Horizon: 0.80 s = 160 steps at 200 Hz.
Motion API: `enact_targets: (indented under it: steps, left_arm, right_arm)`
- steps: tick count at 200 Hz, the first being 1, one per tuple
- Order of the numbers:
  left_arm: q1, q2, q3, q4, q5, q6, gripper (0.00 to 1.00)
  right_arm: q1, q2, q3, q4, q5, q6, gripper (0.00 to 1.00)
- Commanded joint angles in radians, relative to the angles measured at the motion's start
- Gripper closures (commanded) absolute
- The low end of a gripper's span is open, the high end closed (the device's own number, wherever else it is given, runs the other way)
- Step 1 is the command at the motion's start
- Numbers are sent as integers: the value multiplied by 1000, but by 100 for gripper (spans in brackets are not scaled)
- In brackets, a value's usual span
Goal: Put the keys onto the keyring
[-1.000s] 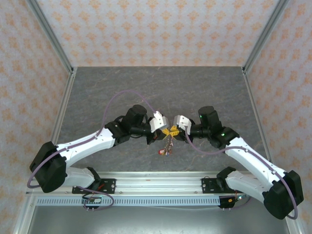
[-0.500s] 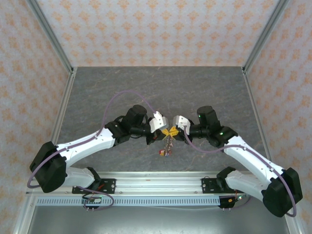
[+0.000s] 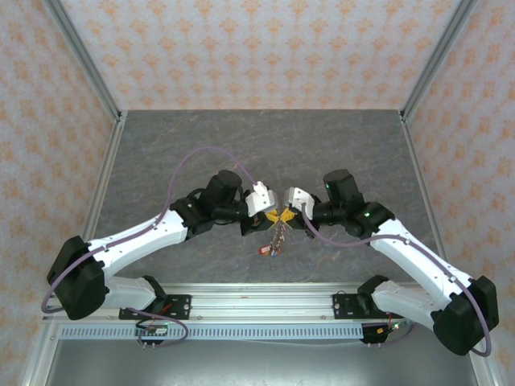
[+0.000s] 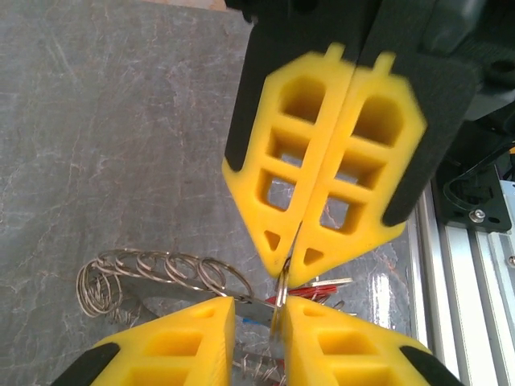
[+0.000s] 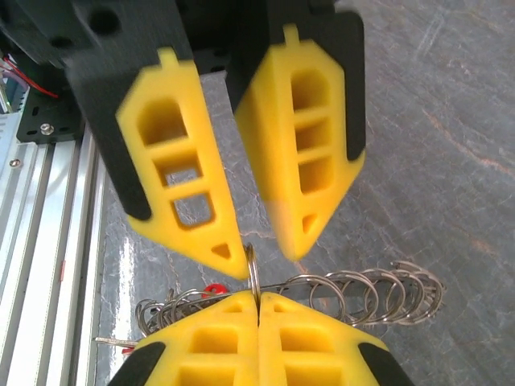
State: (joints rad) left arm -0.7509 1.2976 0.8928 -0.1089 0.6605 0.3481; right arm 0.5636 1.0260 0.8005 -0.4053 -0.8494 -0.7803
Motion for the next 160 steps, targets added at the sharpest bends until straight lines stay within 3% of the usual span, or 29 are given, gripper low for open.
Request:
enact_targets:
  steps: [1,46,82,105,130,160]
  left_arm:
    - [-4,3,33,-34,-26,29,77]
    - [-5,19,46,-39,9,29,79]
    - [-10,28,43,-44,12,29,87]
    - [-10,18,28,-25,19,19,100]
    - [-10,6,15,-1,35,9,100]
    - [-10,-12,-13,66,48,-27,100]
  right_arm:
    - [12,-13,48,-18,4,-24,100]
    - [20,-20,44,19,-10,-1,100]
    - [21,-24,35,48,-9,10,100]
    - [20,-27,33,59,-8,16,100]
    - [21,-36,18,74,9,22,99]
    - [19,-59,-36,109,41,51,91]
